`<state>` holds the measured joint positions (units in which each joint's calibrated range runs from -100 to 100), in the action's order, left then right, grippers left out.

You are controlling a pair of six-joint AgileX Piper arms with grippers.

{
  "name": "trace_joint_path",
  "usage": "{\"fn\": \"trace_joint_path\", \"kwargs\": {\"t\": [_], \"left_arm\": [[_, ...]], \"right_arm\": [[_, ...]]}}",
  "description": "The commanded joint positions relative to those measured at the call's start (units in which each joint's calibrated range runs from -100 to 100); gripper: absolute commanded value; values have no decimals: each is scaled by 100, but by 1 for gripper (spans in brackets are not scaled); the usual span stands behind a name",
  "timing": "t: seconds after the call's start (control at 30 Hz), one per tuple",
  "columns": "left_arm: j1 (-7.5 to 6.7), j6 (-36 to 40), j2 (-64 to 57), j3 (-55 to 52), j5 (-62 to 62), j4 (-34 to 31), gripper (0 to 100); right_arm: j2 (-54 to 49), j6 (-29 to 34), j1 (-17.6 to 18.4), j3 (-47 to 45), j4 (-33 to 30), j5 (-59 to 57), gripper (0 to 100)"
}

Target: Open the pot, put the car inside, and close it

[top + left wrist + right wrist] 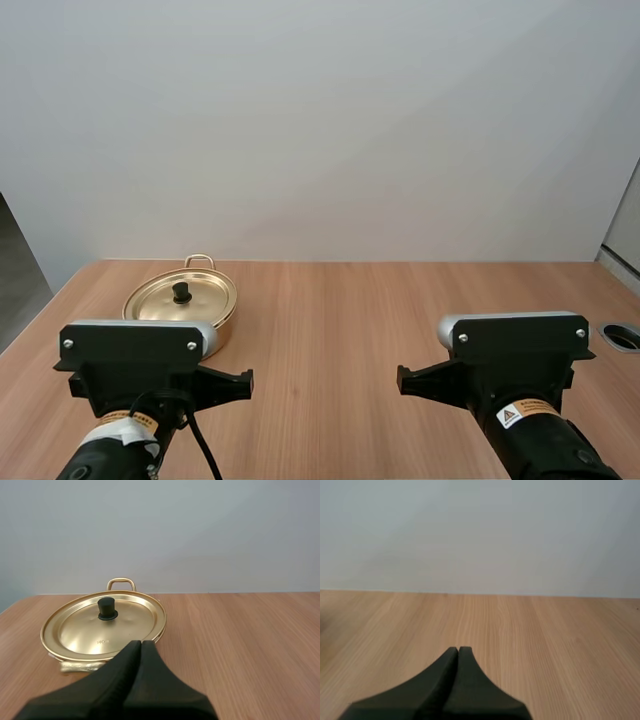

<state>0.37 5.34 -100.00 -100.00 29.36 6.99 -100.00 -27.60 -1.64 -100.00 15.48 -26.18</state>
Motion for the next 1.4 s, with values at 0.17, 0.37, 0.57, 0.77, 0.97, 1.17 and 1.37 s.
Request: {"fn": "trace_joint_path", "kwargs": {"t": [0.17,0.37,0.57,0.77,0.97,1.17,1.37], "left_arm": [[-3,-1,0,0,-3,-3,0],[-3,-1,0,0,-3,-3,0],[-3,-1,0,0,-3,-3,0],[-3,-1,0,0,-3,-3,0],[-3,-1,0,0,-3,-3,0],[-3,-1,0,0,-3,-3,0],[-3,-1,0,0,-3,-3,0]], "right_arm": [[0,130,-8,0,-104,-621,0],[0,415,-8,0,-89,-635,0],[0,464,-8,0,-121,-654,0],[0,1047,-8,0,-682,-573,0],[0,1782,-8,0,-1548,-532,0],[0,1856,-8,0,-1548,-553,0],[0,1837,-8,0,-1495,-553,0]]}}
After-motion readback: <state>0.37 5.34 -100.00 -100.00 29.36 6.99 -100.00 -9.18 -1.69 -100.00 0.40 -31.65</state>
